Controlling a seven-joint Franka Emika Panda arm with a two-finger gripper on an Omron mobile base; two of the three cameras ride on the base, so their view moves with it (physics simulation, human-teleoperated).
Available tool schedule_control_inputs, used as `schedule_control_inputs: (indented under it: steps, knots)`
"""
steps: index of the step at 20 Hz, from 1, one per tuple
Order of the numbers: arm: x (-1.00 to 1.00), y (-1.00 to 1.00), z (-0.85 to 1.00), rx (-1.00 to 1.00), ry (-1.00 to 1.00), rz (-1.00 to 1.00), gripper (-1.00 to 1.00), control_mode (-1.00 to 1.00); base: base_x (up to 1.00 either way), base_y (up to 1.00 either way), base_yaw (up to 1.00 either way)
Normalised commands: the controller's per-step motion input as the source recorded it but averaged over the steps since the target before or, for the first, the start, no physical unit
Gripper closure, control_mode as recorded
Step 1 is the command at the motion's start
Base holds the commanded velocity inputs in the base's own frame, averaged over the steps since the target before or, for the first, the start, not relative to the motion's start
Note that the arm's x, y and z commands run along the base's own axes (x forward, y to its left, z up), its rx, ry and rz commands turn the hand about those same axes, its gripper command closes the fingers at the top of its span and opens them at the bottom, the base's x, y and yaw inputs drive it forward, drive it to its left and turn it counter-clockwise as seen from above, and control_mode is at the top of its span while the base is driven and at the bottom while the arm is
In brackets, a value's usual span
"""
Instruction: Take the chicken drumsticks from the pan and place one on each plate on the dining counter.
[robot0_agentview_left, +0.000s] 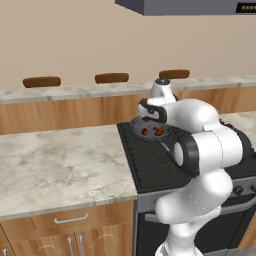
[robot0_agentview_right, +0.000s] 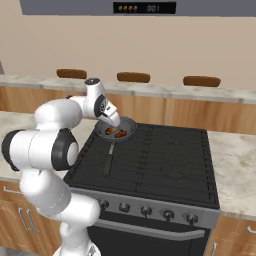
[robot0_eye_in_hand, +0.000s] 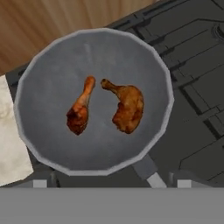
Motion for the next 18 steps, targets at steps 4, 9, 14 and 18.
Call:
schedule_control_inputs:
  steps: [4,9,14,18]
  knots:
    - [0.52,0.03,-0.40,0.00,0.00,-0.05,-1.00,-1.00,0.00,0.00,0.00]
    - [0.40,0.11,-0.44,0.00,0.00,-0.04,-1.00,-1.00,0.00,0.00,0.00]
    - [0.33,0.02,-0.42,0.00,0.00,-0.03,-1.00,-1.00,0.00,0.00,0.00]
    - [0.43,0.00,-0.42,0.00,0.01,-0.02,-1.00,-1.00,0.00,0.00,0.00]
